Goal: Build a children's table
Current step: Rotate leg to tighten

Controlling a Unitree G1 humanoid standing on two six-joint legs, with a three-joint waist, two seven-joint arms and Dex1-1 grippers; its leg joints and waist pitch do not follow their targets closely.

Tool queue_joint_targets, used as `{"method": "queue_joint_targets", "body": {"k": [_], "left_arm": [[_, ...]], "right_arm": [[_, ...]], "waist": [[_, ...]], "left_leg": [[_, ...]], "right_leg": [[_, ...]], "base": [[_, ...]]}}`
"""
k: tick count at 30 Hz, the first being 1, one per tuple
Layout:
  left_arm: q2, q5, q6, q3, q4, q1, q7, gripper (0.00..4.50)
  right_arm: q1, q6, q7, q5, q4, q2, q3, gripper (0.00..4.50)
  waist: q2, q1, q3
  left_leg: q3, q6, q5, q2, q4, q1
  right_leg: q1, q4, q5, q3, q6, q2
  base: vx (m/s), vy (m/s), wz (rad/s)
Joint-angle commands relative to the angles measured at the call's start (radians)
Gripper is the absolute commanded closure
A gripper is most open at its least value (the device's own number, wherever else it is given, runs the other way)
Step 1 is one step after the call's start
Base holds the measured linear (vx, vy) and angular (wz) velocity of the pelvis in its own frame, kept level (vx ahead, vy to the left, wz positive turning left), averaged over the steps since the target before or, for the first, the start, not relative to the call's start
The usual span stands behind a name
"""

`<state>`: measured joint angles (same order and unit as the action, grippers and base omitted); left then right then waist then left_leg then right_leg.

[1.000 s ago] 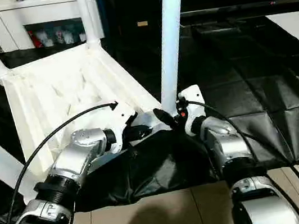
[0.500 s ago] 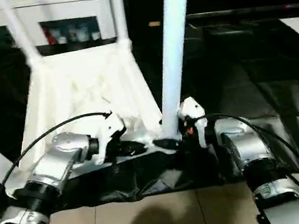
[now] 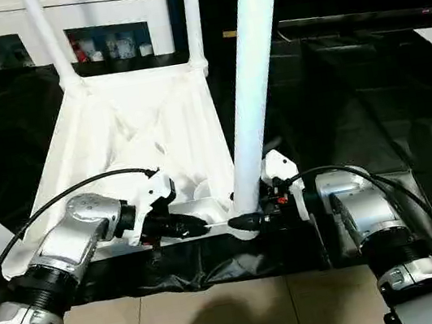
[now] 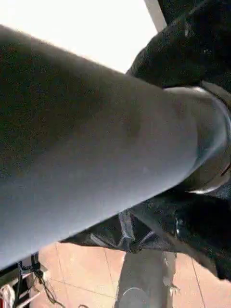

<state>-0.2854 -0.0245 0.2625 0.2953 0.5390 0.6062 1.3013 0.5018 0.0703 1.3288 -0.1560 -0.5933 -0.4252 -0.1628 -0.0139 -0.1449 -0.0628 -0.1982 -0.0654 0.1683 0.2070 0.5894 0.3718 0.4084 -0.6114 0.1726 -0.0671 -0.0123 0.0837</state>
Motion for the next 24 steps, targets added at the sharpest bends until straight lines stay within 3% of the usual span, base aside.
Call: {"method": "queue_joint_targets", "body": {"k": [1,6,10,14,17,19,24], "left_arm": [[0.028,-0.061,-0.008,0.005,-0.064,0.017,0.033,4.5],[0.033,-0.053,0.001,0.007,-0.066,0.012,0.019,4.5],[0.079,-0.022,0.013,-0.01,-0.035,0.019,-0.105,4.5],[0.123,-0.003,0.017,-0.025,-0.009,0.03,-0.201,4.5],[0.167,0.015,0.02,-0.031,0.017,0.045,-0.287,4.5],[0.213,0.025,0.023,-0.049,0.046,0.063,-0.389,4.5],[0.283,0.052,0.015,-0.062,0.081,0.091,-0.538,4.5]], "right_arm": [[-0.021,0.019,0.041,0.003,0.019,-0.001,-0.037,1.88],[-0.034,0.032,0.043,-0.004,0.031,0.003,-0.037,1.94],[-0.03,0.021,-0.052,-0.016,0.006,0.047,0.006,1.95],[-0.006,0.009,-0.202,0.001,-0.05,0.095,0.043,1.95],[0.02,0.013,-0.356,0.017,-0.108,0.148,0.074,1.96],[0.038,0.02,-0.472,0.026,-0.14,0.197,0.097,1.96],[0.078,0.013,-0.643,-0.004,-0.176,0.295,0.167,1.96]], "waist": [[-0.009,0.007,0.075],[-0.01,0.006,0.074],[-0.012,0.007,0.073],[-0.016,0.019,0.07],[-0.016,0.041,0.069],[-0.015,0.052,0.07],[-0.014,0.058,0.075]], "left_leg": [[0.013,0.053,0.205,0.032,-0.064,-0.017],[0.013,0.053,0.206,0.031,-0.064,-0.017],[0.013,0.048,0.22,0.03,-0.065,-0.017],[0.016,0.03,0.241,0.026,-0.068,-0.014],[0.019,0.021,0.254,0.022,-0.07,-0.014],[0.019,0.017,0.254,0.022,-0.069,-0.015],[0.016,0.039,0.213,0.021,-0.065,-0.013]], "right_leg": [[-0.048,0.07,0.229,0.041,-0.219,0.062],[-0.048,0.072,0.237,0.042,-0.215,0.062],[-0.047,0.076,0.261,0.042,-0.211,0.063],[-0.05,0.084,0.332,0.04,-0.181,0.066],[-0.049,0.089,0.373,0.038,-0.17,0.065],[-0.048,0.089,0.359,0.038,-0.174,0.064],[-0.05,0.083,0.28,0.039,-0.191,0.063]], "base": [[0.0,0.0,0.0],[0.0,0.0,0.0],[0.0,0.0,0.0],[0.0,0.0,0.0],[0.0,0.0,0.0],[0.0,0.0,0.0],[0.0,0.0,0.0]]}}
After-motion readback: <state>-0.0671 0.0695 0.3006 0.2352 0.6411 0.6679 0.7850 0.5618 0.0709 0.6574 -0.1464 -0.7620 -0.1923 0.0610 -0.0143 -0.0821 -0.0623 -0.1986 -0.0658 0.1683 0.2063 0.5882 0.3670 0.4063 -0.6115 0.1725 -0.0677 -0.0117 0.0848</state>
